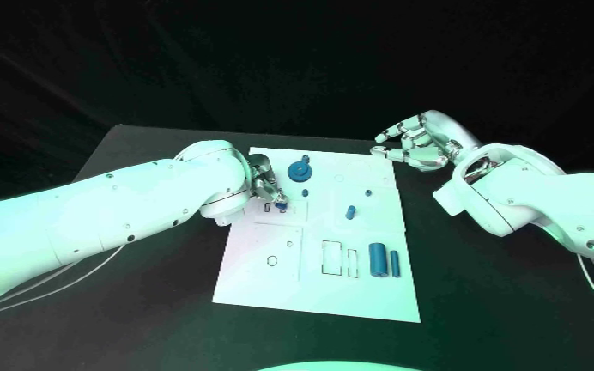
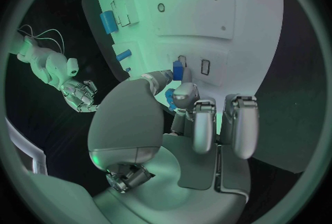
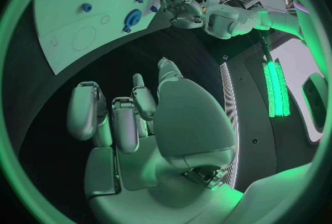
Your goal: Assemble the parts on the task board
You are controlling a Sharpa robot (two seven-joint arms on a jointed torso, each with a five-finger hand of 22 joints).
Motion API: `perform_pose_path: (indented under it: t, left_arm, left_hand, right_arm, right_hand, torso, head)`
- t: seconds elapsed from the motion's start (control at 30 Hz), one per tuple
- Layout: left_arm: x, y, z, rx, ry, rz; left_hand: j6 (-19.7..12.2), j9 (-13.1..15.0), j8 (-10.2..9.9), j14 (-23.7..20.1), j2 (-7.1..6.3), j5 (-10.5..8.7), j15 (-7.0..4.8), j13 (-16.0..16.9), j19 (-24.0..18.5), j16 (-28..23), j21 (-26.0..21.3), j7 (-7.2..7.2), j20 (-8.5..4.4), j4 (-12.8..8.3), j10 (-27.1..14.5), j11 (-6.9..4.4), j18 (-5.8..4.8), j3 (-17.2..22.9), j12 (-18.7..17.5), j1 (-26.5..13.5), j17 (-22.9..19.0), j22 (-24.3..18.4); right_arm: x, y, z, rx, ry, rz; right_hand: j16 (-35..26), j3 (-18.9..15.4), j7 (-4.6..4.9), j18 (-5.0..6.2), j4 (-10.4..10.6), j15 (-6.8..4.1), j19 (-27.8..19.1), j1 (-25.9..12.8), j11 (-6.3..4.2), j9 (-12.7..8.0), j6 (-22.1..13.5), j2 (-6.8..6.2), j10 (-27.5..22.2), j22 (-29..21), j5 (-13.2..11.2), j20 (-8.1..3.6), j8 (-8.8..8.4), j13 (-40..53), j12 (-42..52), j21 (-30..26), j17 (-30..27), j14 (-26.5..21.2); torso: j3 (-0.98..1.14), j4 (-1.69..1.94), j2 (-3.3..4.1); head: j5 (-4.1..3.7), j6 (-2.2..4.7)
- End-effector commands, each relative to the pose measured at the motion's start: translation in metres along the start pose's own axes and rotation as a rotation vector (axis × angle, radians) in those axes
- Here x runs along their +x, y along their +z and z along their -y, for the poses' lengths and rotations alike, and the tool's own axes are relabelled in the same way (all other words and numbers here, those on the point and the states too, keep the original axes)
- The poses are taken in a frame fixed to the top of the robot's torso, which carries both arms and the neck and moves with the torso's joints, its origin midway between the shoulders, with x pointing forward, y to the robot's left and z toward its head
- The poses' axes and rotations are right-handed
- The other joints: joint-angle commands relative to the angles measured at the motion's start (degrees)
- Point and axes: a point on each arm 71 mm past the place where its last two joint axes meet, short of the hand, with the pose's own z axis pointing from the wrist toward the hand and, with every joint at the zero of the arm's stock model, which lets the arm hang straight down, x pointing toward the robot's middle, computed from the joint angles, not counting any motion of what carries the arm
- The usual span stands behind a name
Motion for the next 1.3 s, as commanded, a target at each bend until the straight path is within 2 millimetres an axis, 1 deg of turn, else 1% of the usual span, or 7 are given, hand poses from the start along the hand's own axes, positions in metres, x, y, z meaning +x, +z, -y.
perform_pose_path:
  t: [0.03, 0.27, 0.33, 0.6, 0.77, 0.87, 1.3]
  left_arm:
    - [-0.002, 0.0, 0.001, -0.011, 0.041, 0.051]
    - [0.001, 0.002, 0.002, -0.018, 0.044, 0.042]
    - [0.001, 0.003, 0.002, -0.02, 0.046, 0.036]
    - [0.005, 0.004, 0.003, -0.024, 0.063, 0.006]
    - [0.006, 0.005, 0.003, -0.029, 0.071, -0.006]
    - [0.006, 0.006, 0.003, -0.031, 0.073, -0.008]
    - [0.01, 0.008, 0.003, -0.038, 0.088, -0.017]
  left_hand:
    - [0.34, 8.2, 0.36, 5.92, -0.06, 0.43, -0.41, -0.28, 6.05, 0.14, 0.36, -0.62, -0.47, -8.77, 0.29, -0.29, -0.83, 9.25, -0.52, -0.66, 15.07, 15.1]
    - [0.4, 8.52, 0.55, 5.92, -0.19, 0.77, -0.45, -0.94, 6.05, 0.14, 0.36, -0.7, -0.51, -8.8, 0.13, -0.35, -0.83, 9.61, -1.16, -1.12, 15.07, 15.1]
    - [0.42, 8.63, 0.62, 5.92, -0.25, 0.85, -0.47, -1.09, 6.05, 0.14, 0.36, -0.74, -0.52, -8.83, 0.12, -0.38, -0.83, 9.75, -1.3, -1.26, 15.07, 15.1]
    - [0.59, 9.6, 1.17, 5.92, -0.81, 2.38, -0.64, -2.06, 6.05, 0.14, 0.36, -0.96, -0.66, -9.41, 0.16, -0.6, -0.83, 10.86, -2.21, -2.28, 15.07, 15.1]
    - [0.7, 10.04, 1.44, 5.92, -1.03, 3.1, -0.71, -2.58, 6.05, 0.14, 0.36, -1.06, -0.72, -9.69, 0.2, -0.69, -0.83, 11.18, -2.65, -2.68, 15.07, 15.1]
    - [0.82, 10.32, 1.66, 5.92, -1.13, 3.36, -0.76, -2.72, 6.05, 0.14, 0.36, -1.14, -0.75, -9.79, 0.27, -0.75, -0.83, 11.31, -2.74, -2.91, 15.07, 15.1]
    - [1.0, 10.86, 2.12, 5.92, -1.37, 3.58, -0.85, -3.05, 6.05, 0.14, 0.36, -1.32, -0.8, -9.96, 0.36, -0.89, -0.83, 11.46, -3.0, -3.32, 15.07, 15.1]
  right_arm:
    - [0.001, 0.0, -0.001, -0.014, -0.008, -0.007]
    - [0.001, 0.0, -0.001, -0.015, -0.008, -0.008]
    - [0.001, 0.0, -0.001, -0.015, -0.008, -0.008]
    - [0.002, 0.0, -0.001, -0.015, -0.009, -0.01]
    - [0.002, -0.001, -0.001, -0.014, -0.009, -0.012]
    - [0.002, -0.001, 0.0, -0.009, -0.012, -0.01]
    - [0.002, -0.001, 0.001, -0.004, -0.016, -0.01]
  right_hand:
    - [-0.19, -0.25, 0.06, 0.6, -0.01, -0.44, -0.34, 0.16, -0.44, 0.08, 0.28, 0.49, -0.04, 2.01, 0.18, -0.21, 0.28, -0.05, -0.27, -0.18, 4.7, 3.34]
    - [-0.26, -0.32, 0.05, 0.61, 0.03, -0.44, -0.37, 0.04, -0.44, 0.09, 0.26, 0.58, -0.13, 1.95, 0.06, -0.22, 0.29, -0.2, -0.39, -0.3, 4.61, 3.33]
    - [-0.26, -0.32, 0.05, 0.61, 0.03, -0.44, -0.37, 0.04, -0.44, 0.09, 0.26, 0.58, -0.13, 1.95, 0.06, -0.22, 0.29, -0.2, -0.39, -0.3, 4.61, 3.33]
    - [-0.26, -0.32, 0.04, 0.61, -0.04, -0.44, -0.35, 0.13, -0.45, 0.1, 0.25, 0.62, -0.12, 1.95, 0.07, -0.23, 0.29, -0.2, -0.38, -0.32, 4.63, 3.34]
    - [-0.26, -0.32, 0.04, 0.61, -0.04, -0.44, -0.35, 0.13, -0.45, 0.1, 0.25, 0.62, -0.12, 1.95, 0.07, -0.23, 0.29, -0.2, -0.38, -0.32, 4.63, 3.34]
    - [-0.31, -0.3, 0.03, 0.62, -0.14, -0.45, -0.36, 0.29, -0.47, 0.11, 0.24, 0.64, -0.12, 1.92, 0.04, -0.24, 0.3, -0.22, -0.39, -0.38, 4.56, 3.33]
    - [-0.37, -0.3, 0.03, 0.66, -0.19, -0.46, -0.45, 0.37, -0.47, 0.11, 0.24, 0.65, -0.15, 1.8, 0.01, -0.24, 0.31, -0.27, -0.43, -0.56, 4.47, 3.3]
  torso:
    - [-0.01, -0.05, 0.02]
    - [0.02, -0.04, -0.03]
    - [-0.02, 0.0, -0.02]
    - [0.02, 0.03, -0.04]
    - [0.06, -0.01, -0.06]
    - [0.01, 0.01, -0.04]
    - [0.03, -0.06, -0.01]
  head:
    - [-0.01, -0.11]
    - [-0.13, -0.32]
    - [-0.49, -0.28]
    - [-0.63, -0.46]
    - [-0.43, -0.64]
    - [-0.59, -0.68]
    - [-0.52, -0.89]
